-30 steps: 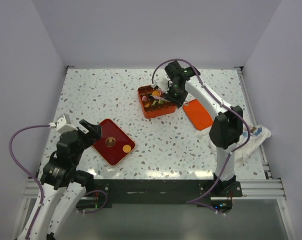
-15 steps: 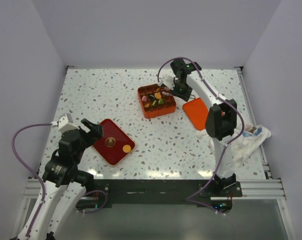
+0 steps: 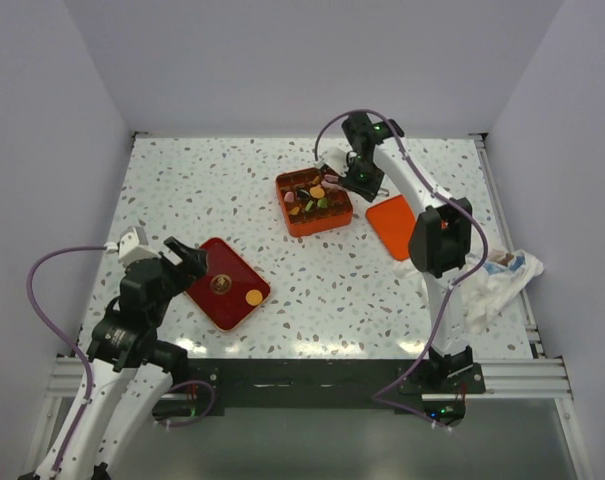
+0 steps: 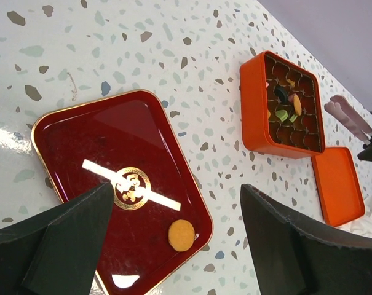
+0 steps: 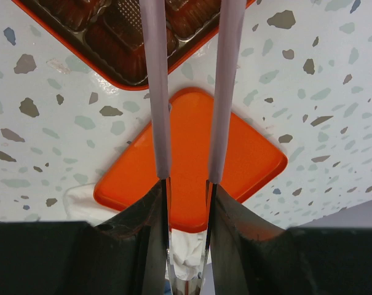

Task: Pack the cookies
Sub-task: Place the fake cookies in the packing box.

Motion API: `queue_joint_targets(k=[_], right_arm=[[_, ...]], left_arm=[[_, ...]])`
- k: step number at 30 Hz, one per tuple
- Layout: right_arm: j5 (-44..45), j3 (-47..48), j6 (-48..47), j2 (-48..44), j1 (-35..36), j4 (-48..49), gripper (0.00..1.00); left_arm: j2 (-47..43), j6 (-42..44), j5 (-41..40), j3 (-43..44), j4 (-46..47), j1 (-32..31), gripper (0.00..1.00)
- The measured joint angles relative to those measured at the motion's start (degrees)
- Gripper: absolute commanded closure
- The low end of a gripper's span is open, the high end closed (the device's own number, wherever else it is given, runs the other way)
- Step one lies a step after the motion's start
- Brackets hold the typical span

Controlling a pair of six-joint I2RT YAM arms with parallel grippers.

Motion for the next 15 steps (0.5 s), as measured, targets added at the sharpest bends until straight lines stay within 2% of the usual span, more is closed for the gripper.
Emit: queue_joint_targets(k=[15], right_arm=[[1.3, -1.4, 0.1, 1.2, 4.5, 2.1, 0.66]], left_arm=[[0.3, -0.3, 0.5, -0.8, 0.7, 0.0, 0.12]])
